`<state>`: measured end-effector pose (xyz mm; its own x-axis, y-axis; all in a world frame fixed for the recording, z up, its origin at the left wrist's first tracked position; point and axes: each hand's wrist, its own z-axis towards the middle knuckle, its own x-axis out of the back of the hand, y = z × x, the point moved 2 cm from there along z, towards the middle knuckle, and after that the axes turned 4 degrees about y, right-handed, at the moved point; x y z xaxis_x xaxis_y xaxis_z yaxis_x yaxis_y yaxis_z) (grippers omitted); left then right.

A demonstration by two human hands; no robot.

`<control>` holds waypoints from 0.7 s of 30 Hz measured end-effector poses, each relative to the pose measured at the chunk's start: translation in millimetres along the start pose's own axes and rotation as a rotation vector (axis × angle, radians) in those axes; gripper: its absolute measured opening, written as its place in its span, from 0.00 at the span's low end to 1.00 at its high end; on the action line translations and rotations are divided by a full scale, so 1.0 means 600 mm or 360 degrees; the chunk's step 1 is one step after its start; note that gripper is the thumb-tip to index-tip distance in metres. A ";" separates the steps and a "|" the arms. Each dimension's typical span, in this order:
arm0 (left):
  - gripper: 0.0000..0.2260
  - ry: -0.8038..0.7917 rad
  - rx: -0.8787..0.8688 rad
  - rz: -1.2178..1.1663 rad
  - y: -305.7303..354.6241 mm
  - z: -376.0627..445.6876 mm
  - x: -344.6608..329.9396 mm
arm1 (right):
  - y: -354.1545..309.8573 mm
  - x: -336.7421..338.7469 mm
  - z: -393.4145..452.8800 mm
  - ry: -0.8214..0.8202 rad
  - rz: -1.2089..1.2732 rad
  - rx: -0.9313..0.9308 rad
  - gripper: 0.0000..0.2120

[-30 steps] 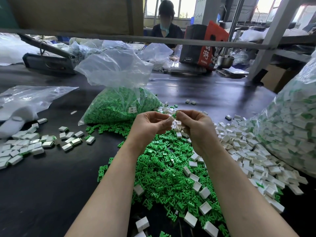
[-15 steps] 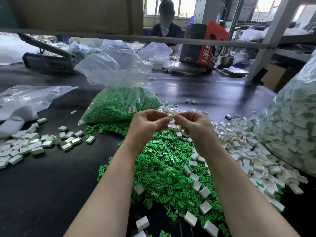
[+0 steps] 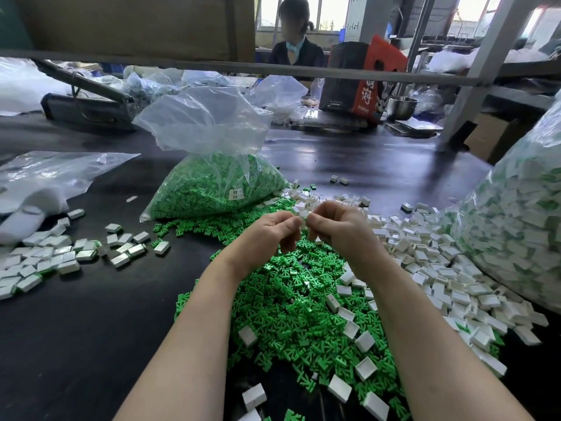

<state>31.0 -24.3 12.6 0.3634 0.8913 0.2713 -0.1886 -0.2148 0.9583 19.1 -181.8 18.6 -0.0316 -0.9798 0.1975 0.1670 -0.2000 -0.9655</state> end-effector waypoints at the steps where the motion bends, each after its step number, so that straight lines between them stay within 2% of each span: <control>1: 0.13 -0.0006 0.0003 -0.0031 0.002 -0.001 -0.001 | 0.002 -0.001 0.000 -0.0040 -0.0023 -0.0020 0.10; 7: 0.12 -0.0062 -0.0002 -0.0104 0.009 -0.004 -0.008 | 0.013 -0.001 -0.004 -0.0263 0.0118 -0.0155 0.12; 10: 0.14 -0.0086 -0.0020 -0.0109 0.012 -0.004 -0.010 | 0.018 0.004 -0.004 -0.0344 0.0229 -0.0209 0.09; 21: 0.12 -0.0214 0.0034 -0.0060 0.007 -0.002 -0.012 | 0.017 0.011 -0.010 -0.0484 0.0367 -0.0242 0.07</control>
<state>26.3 -30.9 14.6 0.4892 0.8376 0.2431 -0.1535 -0.1917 0.9694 14.7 -190.4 8.8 0.2860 -0.9582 -0.0076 -0.0125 0.0042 -0.9999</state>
